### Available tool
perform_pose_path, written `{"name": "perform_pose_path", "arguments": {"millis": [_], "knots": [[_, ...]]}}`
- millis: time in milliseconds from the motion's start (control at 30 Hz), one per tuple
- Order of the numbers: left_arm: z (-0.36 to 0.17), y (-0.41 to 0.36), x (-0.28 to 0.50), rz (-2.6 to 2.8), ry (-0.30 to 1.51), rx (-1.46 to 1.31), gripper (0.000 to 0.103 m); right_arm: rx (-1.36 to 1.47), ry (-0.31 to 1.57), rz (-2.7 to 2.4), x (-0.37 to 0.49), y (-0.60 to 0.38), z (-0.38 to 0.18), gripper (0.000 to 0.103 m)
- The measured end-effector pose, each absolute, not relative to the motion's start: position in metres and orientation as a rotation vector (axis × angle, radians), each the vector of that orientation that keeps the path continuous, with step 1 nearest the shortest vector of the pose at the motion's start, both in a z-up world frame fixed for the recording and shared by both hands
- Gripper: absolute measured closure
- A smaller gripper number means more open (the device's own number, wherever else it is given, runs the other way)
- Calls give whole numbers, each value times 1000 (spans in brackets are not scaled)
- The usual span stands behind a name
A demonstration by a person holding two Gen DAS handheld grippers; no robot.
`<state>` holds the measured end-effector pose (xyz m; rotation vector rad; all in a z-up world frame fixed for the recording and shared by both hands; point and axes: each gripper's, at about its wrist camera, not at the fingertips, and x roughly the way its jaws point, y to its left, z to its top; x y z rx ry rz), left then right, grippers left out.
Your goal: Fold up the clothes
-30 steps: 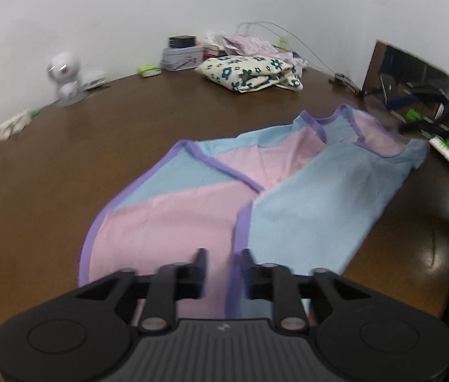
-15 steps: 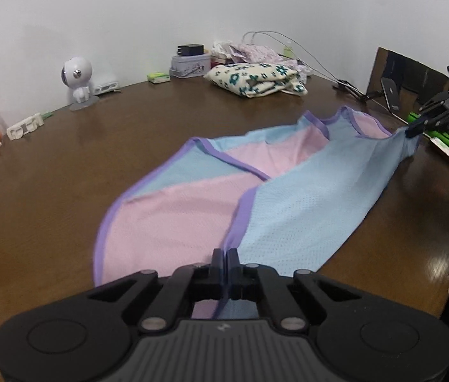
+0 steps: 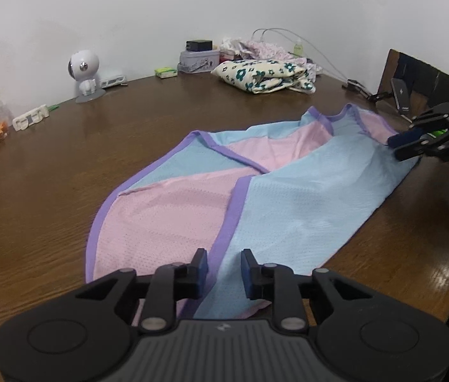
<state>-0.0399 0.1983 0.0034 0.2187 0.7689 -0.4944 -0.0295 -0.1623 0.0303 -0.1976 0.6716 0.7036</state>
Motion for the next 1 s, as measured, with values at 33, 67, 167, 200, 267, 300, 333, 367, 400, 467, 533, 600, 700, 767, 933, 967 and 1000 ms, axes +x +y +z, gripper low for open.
{"name": "perform_pose_path", "arguments": {"millis": [33,67,167,200,267,300,333,367,400,467,533,600,700,767,933,967,1000], "knots": [[3,199,-40,-494,774,219,83,-200,680,689,-27,-156,25,82],[5,200,-41,-498,782,215,83,-204,690,678,-26,-152,21,87],[22,205,-38,-539,761,167,80,-203,726,665,-27,-153,17,87],[33,206,-35,-563,738,138,75,-200,739,666,-28,-156,19,87],[53,200,-18,-592,680,129,58,-155,721,678,-17,-164,33,83],[60,192,-1,-599,662,151,57,-135,701,677,-6,-165,43,79],[61,183,20,-609,669,174,57,-115,681,676,5,-166,52,75],[62,174,42,-618,675,196,57,-111,676,684,20,-163,58,62],[64,165,63,-627,682,219,57,-116,680,699,37,-157,62,58],[55,151,104,-644,725,256,58,-131,716,687,74,-144,62,58],[41,139,140,-661,784,282,58,-148,757,669,101,-134,56,58],[27,137,161,-682,852,276,61,-165,800,680,116,-129,47,61],[10,140,171,-735,910,276,85,-161,859,698,124,-129,33,88],[9,145,166,-761,891,270,96,-149,870,709,125,-133,27,95],[34,148,131,-722,780,296,97,-110,786,724,119,-140,37,102],[44,147,118,-710,746,319,97,-111,750,742,113,-143,45,102],[56,146,100,-695,709,353,97,-128,714,771,102,-146,52,102]]}}
